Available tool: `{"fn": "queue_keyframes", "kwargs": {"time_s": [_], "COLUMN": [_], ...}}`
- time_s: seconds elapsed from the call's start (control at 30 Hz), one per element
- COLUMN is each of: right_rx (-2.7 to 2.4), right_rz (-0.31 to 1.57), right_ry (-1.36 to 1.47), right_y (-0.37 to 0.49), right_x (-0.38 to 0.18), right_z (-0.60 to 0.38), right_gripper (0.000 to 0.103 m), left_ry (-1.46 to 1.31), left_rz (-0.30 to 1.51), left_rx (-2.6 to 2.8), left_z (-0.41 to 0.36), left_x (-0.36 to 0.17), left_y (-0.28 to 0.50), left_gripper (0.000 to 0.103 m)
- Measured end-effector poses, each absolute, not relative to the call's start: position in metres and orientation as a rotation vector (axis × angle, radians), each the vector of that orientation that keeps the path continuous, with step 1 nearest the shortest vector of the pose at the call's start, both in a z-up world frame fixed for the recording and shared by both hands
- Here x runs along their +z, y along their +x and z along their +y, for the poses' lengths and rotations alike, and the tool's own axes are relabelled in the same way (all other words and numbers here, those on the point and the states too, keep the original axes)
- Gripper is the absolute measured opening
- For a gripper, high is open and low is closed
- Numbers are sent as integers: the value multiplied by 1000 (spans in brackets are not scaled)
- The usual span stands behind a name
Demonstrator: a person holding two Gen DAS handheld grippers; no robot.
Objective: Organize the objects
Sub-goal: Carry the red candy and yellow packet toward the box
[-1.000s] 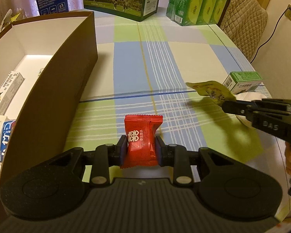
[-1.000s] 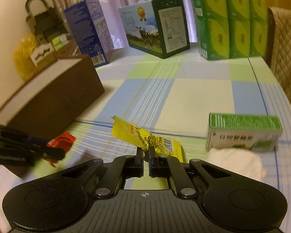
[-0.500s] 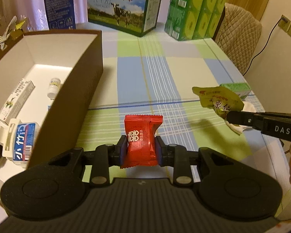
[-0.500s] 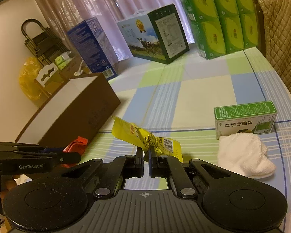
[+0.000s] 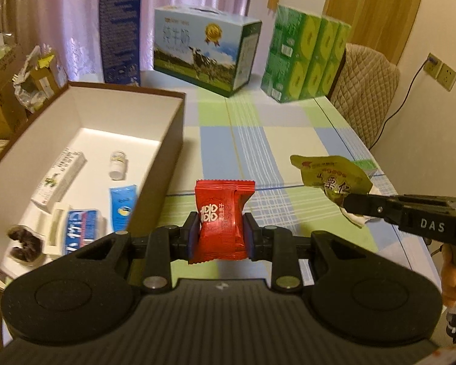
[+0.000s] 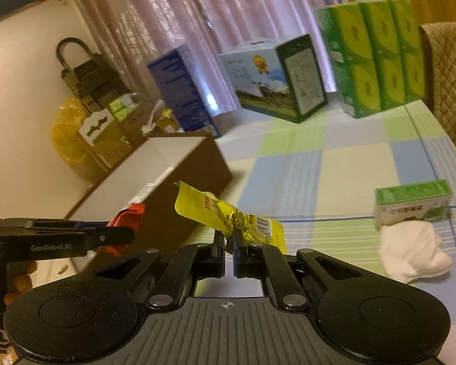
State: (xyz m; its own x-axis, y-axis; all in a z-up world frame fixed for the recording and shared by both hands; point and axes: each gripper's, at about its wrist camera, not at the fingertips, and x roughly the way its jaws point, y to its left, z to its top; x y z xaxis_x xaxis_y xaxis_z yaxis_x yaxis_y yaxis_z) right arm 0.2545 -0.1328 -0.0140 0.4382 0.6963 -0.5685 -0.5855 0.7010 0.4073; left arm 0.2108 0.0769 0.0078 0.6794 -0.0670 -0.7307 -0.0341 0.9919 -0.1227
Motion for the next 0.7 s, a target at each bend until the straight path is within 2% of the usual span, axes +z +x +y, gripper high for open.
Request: {"fn": "queue_keyframes", "kwargs": {"time_s": [0.7], "right_rx": [975], "right_rz": [738], "right_ry": [136], "right_y": [214], "right_x": [9], "right_z": [-1], "right_gripper": [1], "left_ry": [-152], "left_rz": [791], "left_rx": [88], "left_z": [188], "left_x": [29], "left_y": [173], "left_gripper": [25]}}
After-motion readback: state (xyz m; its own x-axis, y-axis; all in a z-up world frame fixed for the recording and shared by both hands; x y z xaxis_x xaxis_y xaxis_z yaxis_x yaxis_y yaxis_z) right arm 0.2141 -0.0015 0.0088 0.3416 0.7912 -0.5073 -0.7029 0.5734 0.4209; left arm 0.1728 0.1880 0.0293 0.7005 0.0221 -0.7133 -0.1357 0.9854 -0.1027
